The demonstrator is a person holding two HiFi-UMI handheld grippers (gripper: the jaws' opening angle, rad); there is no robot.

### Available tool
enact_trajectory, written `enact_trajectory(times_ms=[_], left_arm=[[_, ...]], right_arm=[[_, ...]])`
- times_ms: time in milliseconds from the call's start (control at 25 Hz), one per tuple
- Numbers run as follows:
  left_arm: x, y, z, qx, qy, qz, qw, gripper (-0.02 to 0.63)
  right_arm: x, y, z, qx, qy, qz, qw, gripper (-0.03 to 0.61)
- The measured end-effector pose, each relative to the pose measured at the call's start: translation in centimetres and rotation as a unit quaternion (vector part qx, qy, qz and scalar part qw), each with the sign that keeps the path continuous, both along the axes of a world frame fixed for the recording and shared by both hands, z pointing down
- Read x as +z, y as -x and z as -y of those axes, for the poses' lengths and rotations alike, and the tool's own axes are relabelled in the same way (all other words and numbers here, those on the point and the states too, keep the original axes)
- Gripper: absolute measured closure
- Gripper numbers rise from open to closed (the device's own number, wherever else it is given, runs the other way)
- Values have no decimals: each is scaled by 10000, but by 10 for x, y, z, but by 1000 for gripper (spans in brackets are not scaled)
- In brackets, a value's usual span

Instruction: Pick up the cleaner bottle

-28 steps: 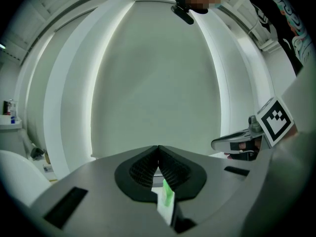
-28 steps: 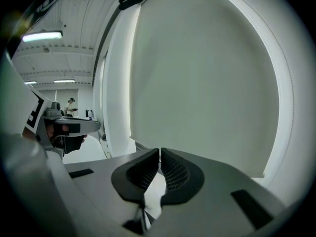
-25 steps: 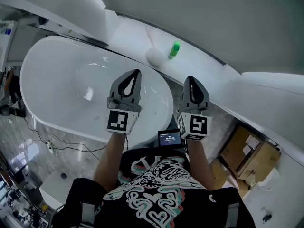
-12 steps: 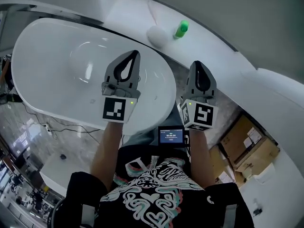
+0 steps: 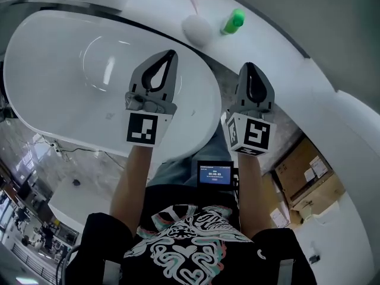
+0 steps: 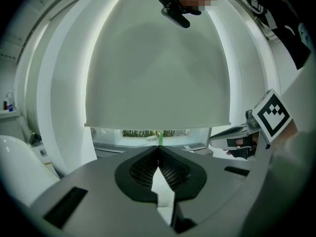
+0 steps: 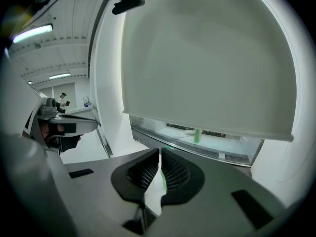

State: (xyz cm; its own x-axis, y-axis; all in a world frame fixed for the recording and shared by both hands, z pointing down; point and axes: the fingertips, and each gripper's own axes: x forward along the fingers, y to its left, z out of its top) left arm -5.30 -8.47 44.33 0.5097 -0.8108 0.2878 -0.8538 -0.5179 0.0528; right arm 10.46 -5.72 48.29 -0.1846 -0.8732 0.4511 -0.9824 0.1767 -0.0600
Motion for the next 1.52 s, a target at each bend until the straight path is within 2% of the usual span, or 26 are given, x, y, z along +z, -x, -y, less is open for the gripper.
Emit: enact_trajectory(times_ms=[440,720,880,1040,1200,1400,1440,1520], left_arm=[[51,-22,15,191,186,-54,9996,597],[82,-31,27,249,289,-41,9993,597],[100,-35,32,483,311,97,9983,597],[108,-38,38,512,332,88,9981,597],[117,-39,38,800,336,454,9952,597],[128,-37,44,750,436,394,9954,597],[129,-37,46,724,449,371,9957,597],[132,-36,50,674,468,340,9960,597]], right_arm=[[46,-7,17,58,76,142,9999,549],[80,-10,31,69,206,18,9998,549],[96,-13,36,211,248,-32,9995,549],[109,-13,44,277,327,-3,9991,549],[117,-9,53,359,375,13,9986,548],[128,-1,63,411,483,-63,9980,546],[131,0,65,435,515,-84,9977,534],[138,2,69,476,591,-65,9971,469]])
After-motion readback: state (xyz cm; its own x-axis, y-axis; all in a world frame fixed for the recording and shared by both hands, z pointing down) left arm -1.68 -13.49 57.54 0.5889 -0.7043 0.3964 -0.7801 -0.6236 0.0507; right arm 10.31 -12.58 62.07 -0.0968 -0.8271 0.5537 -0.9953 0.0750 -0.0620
